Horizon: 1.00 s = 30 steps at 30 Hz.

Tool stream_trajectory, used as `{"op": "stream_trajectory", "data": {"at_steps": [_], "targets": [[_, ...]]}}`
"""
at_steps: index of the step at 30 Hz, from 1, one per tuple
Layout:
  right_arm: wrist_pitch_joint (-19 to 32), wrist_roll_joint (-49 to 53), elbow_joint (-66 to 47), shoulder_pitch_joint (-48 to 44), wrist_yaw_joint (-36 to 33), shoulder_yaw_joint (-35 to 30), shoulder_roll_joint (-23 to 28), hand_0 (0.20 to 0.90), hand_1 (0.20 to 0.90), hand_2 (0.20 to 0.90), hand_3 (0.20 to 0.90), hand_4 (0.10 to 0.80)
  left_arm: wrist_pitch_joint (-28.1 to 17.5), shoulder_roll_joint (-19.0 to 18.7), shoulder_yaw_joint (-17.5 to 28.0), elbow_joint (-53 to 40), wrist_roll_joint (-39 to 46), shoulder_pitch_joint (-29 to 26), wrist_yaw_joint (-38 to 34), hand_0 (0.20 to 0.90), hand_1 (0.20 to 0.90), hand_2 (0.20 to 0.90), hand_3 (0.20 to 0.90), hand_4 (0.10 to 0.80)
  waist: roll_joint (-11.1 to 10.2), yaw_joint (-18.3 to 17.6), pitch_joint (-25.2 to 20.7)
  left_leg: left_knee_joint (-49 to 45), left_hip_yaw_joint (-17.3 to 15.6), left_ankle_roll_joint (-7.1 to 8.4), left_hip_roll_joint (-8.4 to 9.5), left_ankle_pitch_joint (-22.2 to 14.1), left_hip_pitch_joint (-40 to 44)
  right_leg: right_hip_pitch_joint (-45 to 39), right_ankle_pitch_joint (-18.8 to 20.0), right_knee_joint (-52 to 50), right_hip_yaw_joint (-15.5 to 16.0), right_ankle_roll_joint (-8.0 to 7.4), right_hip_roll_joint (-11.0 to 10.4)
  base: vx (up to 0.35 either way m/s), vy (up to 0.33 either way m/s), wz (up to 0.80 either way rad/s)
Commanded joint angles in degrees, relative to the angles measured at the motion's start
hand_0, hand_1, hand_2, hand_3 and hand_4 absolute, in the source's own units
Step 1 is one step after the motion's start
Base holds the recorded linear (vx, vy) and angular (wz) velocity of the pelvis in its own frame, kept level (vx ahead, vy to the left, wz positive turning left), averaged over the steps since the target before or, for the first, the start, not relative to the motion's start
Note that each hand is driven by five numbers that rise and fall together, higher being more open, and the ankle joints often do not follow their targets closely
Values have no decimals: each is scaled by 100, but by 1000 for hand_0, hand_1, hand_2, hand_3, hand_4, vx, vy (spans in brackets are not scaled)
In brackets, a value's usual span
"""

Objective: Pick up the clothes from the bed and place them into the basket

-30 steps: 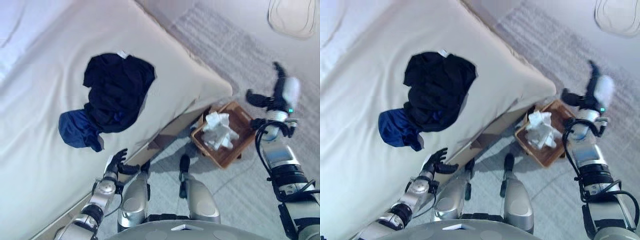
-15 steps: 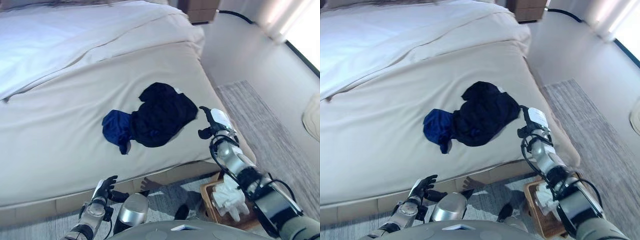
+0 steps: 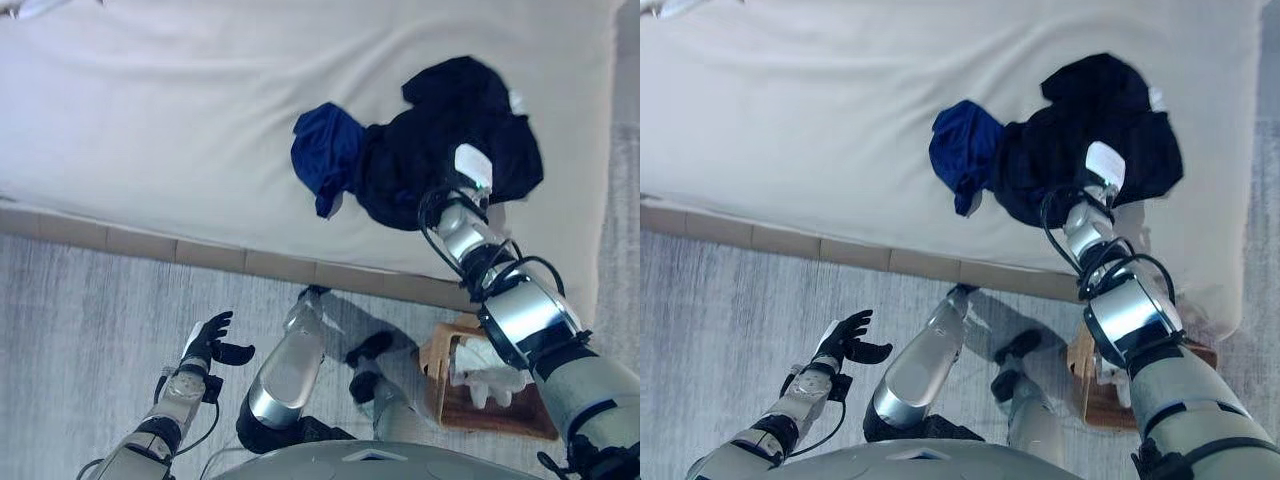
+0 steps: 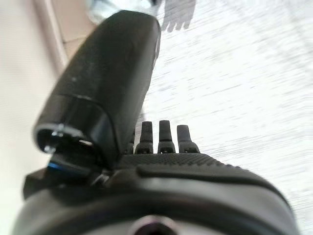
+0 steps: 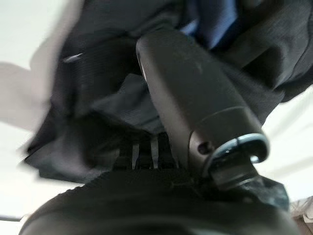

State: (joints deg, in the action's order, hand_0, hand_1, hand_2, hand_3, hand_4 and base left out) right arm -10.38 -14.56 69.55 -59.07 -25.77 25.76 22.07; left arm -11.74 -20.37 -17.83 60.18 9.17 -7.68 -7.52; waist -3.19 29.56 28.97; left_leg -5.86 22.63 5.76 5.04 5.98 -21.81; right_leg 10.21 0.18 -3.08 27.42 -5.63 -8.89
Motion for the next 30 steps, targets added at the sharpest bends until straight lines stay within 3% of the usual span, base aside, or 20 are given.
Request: {"op": "stream_trajectory", "data": {"at_steps": [1, 2, 3, 4, 5, 7, 10, 14, 16, 19, 25, 30], "targets": [[-73, 17, -358, -677, -41, 469, 541, 900, 900, 900, 900, 800, -444, -98, -98, -159, 339, 195, -127, 900, 900, 900, 900, 800, 1, -27, 80, -68, -429, -560, 74, -378, -33, -70, 219, -171, -242, -108, -82, -58, 92, 4], [-122, 65, -334, -744, 78, 546, 544, 900, 900, 900, 900, 800, -458, -82, -114, -227, 392, 203, -137, 900, 900, 900, 900, 800, -1, -28, 82, -73, -426, -552, 73, -362, -106, -2, 222, -165, -239, -113, -71, -76, 75, 1], [-129, 209, -307, -826, 287, 643, 557, 571, 571, 571, 516, 416, -465, -74, -132, -339, 468, 210, -137, 900, 900, 900, 900, 800, -4, -34, 82, -81, -422, -542, 64, -345, -212, 106, 230, -156, -229, -119, -56, -86, 49, 1], [-102, 532, -310, -896, 401, 708, 573, 469, 469, 469, 398, 298, -456, -72, -148, -431, 523, 209, -152, 900, 900, 900, 900, 800, -14, -46, 82, -82, -413, -533, 51, -330, -296, 196, 234, -150, -225, -122, -34, -80, 30, 4], [56, 861, -330, -940, 346, 730, 553, 300, 300, 300, 200, 100, -425, -83, -159, -535, 562, 216, -167, 900, 900, 900, 900, 800, -23, -56, 82, -63, -413, -522, 34, -312, -342, 258, 241, -136, -228, -131, -2, -54, 12, 4], [265, 1231, -422, -994, 208, 689, 534, 300, 300, 300, 200, 100, -388, -75, -171, -620, 568, 226, -204, 900, 900, 900, 900, 800, -37, -76, 82, -45, -415, -509, 14, -306, -371, 306, 249, -126, -247, -133, 18, -16, 3, 1], [1054, 2135, -1299, -1097, -576, 161, 481, 300, 300, 300, 200, 100, -309, -46, -88, -634, 424, 227, -272, 900, 900, 900, 900, 800, -145, -165, 82, -21, -455, -462, -69, -390, -257, 250, 215, -118, -349, -114, 82, -17, -28, -4], [1605, 1851, -2458, -946, -1267, -289, 649, 300, 300, 300, 200, 100, -241, -110, -9, -538, 102, 313, -377, 900, 900, 900, 900, 800, -354, -290, 82, 40, -571, -474, -105, -353, 22, 22, 340, -42, -481, -88, 92, -52, -25, -20], [1510, 1517, -3359, -863, -1501, -453, 871, 300, 300, 300, 200, 100, -219, -182, -11, -393, 32, 342, -451, 900, 900, 900, 900, 800, -473, -401, 66, 197, -702, -486, -176, -388, 427, -261, 346, 36, -706, -108, 119, 43, -70, -31], [1174, 1090, -4501, -648, -1657, -658, 1182, 300, 300, 300, 200, 100, -245, -252, 11, -162, -110, 466, -470, 900, 900, 900, 900, 800, -572, -703, -353, 457, -920, -520, -321, -470, 903, -443, 300, 64, -982, -140, 170, 112, -13, -41], [754, 869, -5453, -375, -1727, -877, 1936, 300, 300, 300, 200, 100, 200, -398, -157, -240, -870, 337, -511, 900, 900, 900, 900, 800, -536, -1239, -1311, 767, -1202, -602, -364, -570, 1647, -815, 255, 212, -1270, -153, 189, 95, -35, -37], [406, 767, -5765, -348, -1578, -862, 2355, 300, 300, 300, 200, 100, 607, -347, -262, -231, -892, -25, -472, 900, 900, 900, 900, 800, -408, -1731, -2000, 815, -1497, -641, -404, -758, 2265, -1151, 133, 242, -1571, -47, 279, 69, -74, -47]]}}
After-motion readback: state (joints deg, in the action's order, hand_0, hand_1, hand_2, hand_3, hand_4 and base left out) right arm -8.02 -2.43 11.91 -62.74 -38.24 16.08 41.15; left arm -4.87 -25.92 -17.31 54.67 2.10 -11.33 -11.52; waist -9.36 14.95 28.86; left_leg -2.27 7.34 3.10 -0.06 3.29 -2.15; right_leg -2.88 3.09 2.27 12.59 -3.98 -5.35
